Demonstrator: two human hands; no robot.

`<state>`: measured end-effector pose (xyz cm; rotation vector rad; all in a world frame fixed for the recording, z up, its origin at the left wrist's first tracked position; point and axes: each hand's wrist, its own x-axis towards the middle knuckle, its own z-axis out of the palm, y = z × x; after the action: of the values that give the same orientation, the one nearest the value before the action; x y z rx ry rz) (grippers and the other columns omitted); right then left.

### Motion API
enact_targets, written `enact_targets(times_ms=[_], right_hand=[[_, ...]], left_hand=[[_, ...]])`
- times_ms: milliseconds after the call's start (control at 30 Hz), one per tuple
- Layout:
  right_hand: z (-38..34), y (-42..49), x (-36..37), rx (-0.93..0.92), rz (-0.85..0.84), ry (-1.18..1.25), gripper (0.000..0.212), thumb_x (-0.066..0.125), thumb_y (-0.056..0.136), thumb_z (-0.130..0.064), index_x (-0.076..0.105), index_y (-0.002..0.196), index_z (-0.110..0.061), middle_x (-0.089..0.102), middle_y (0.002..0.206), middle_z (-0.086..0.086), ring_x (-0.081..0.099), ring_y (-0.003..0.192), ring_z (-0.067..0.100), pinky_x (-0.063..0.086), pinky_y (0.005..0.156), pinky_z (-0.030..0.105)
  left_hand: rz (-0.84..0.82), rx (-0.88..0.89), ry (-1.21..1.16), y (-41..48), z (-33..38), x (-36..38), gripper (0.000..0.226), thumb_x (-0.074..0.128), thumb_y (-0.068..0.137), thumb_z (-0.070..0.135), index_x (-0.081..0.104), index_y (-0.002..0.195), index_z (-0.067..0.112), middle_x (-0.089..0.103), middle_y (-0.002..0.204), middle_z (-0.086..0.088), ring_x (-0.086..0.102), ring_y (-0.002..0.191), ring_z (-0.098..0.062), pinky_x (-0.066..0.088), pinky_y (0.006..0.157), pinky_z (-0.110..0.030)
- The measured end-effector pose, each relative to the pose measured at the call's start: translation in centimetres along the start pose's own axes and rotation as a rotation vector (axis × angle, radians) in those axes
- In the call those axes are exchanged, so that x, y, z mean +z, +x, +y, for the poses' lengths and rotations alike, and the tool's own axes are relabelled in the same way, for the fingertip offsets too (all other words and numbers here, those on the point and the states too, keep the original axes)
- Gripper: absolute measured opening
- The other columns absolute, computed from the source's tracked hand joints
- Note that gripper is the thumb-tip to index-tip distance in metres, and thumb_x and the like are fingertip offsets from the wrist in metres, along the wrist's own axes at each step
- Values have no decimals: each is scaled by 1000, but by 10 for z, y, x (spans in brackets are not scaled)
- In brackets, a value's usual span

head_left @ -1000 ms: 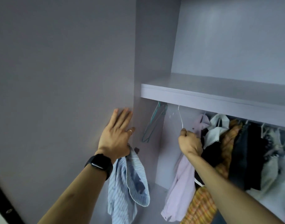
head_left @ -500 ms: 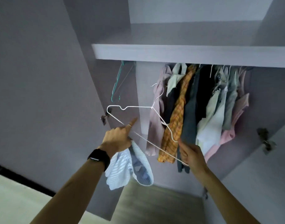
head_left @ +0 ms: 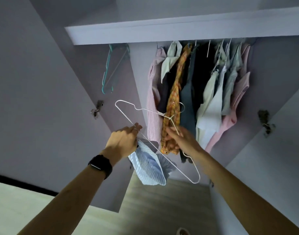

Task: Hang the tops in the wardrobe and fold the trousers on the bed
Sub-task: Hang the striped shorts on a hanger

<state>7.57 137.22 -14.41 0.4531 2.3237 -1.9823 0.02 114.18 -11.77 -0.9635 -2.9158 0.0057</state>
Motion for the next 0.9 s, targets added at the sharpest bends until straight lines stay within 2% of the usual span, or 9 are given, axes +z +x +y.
enact_targets(times_ms=[133,233,367,467,567,633,700,800,900], right_hand=[[-35,32,-16,252,-46,297,47,59,91,-61,72,99,-17,72,76,-3,61,62,13,50,63,27],[-54,46,-20,211,-129,188,49,61,90,-63,73,105,-18,73,78,-5,59,63,11,48,64,26],[-79,60,-26,128,-174,134,49,63,88,-63,76,95,-17,74,79,-3,59,69,14,47,74,30],[-93,64,-27,105,-219,85,52,60,90,-65,76,88,-15,70,72,-2,60,65,14,46,66,26],[-101,65,-19,115,-211,117,53,55,95,-61,72,82,-13,56,58,-5,47,49,9,38,51,21],[-98,68,-15,113,-41,96,43,53,99,-50,65,75,-17,50,59,-6,42,49,10,33,48,24],[-86,73,-18,122,261,47,34,55,97,-42,59,71,-20,58,69,-2,53,64,20,42,60,33],[-68,66,-25,137,459,428,37,57,90,-38,48,58,-21,43,56,-2,43,47,18,33,47,29],[-65,42,-33,123,471,825,42,51,95,-23,32,58,-24,24,50,-8,20,37,9,11,40,22]], left_hand=[[-14,32,46,0,2,-4,60,66,82,10,58,141,14,66,134,-5,68,102,-34,59,73,-45],[-15,-2,38,1,2,-12,64,64,83,9,51,146,12,65,134,-8,65,109,-35,57,79,-46],[19,33,99,8,-6,-19,71,75,64,0,62,133,6,73,114,-11,70,96,-36,59,63,-47],[83,94,188,12,-12,-21,74,82,51,-4,69,123,4,75,108,-9,72,93,-32,60,63,-43],[31,85,127,13,-14,-28,77,72,69,-2,56,142,14,67,132,-4,64,115,-31,58,85,-45],[-17,33,60,13,-11,-37,88,61,78,2,34,155,36,62,138,4,61,115,-30,55,88,-43],[33,-69,-86,11,-5,-45,98,57,75,3,25,151,55,66,121,10,63,101,-23,55,83,-38],[101,-348,-330,15,-3,-51,71,54,75,7,46,130,52,68,100,23,65,96,-16,54,82,-33],[51,-491,-282,22,-5,-55,33,54,77,17,65,97,41,71,95,14,64,96,-25,53,84,-35]])
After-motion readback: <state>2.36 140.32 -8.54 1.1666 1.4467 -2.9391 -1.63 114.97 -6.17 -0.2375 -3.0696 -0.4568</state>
